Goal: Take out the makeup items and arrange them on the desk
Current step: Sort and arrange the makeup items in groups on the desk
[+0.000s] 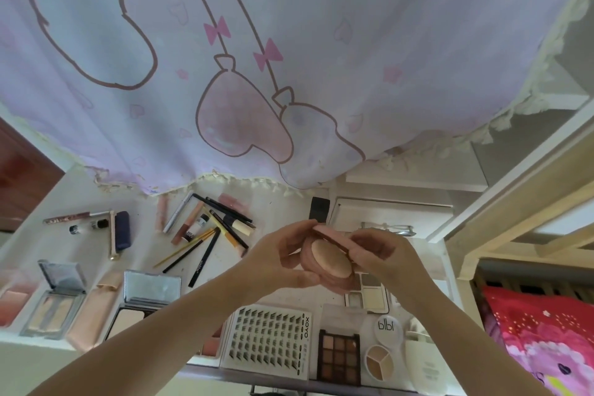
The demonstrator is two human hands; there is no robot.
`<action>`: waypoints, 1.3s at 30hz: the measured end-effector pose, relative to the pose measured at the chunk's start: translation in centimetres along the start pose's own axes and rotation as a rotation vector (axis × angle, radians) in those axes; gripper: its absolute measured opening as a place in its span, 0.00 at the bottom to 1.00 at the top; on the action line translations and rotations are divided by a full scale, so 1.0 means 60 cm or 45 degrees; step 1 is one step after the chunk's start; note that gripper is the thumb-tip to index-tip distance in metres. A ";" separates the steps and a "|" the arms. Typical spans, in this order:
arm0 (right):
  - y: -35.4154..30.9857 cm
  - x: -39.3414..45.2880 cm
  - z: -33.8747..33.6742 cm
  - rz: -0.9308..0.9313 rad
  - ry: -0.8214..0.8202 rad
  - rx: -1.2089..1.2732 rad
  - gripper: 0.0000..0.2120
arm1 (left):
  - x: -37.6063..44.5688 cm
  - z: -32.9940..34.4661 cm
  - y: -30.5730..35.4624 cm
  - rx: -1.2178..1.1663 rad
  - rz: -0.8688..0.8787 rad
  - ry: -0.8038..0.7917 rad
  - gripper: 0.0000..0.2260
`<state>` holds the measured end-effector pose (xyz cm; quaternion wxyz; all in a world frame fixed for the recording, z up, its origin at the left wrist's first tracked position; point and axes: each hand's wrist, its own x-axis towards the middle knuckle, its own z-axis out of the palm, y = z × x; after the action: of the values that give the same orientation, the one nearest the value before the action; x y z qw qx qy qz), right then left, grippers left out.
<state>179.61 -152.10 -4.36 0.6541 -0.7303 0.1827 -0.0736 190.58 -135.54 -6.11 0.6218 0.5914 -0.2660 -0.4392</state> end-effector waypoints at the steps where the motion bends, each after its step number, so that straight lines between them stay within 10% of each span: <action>1: 0.001 0.006 0.003 0.040 0.007 0.050 0.09 | 0.000 -0.005 -0.001 -0.047 -0.021 -0.044 0.35; 12: 0.014 0.073 0.065 0.494 0.009 0.179 0.14 | -0.003 -0.047 -0.053 -0.534 -0.296 0.034 0.16; 22: 0.068 0.113 0.001 -0.302 0.447 -1.145 0.15 | 0.035 -0.131 -0.087 -0.793 -0.250 0.544 0.16; 28: 0.138 0.146 -0.020 -0.041 0.084 -1.717 0.32 | 0.110 -0.134 -0.111 -0.601 -0.492 0.739 0.17; 39: 0.148 0.151 -0.034 0.004 -0.074 -1.783 0.38 | 0.193 -0.128 -0.131 -0.240 -0.636 0.932 0.18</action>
<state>185.78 -157.96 -14.01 0.0344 -0.9813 0.1705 0.0820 200.74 -140.98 -17.09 0.6010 0.6947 0.1632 -0.3599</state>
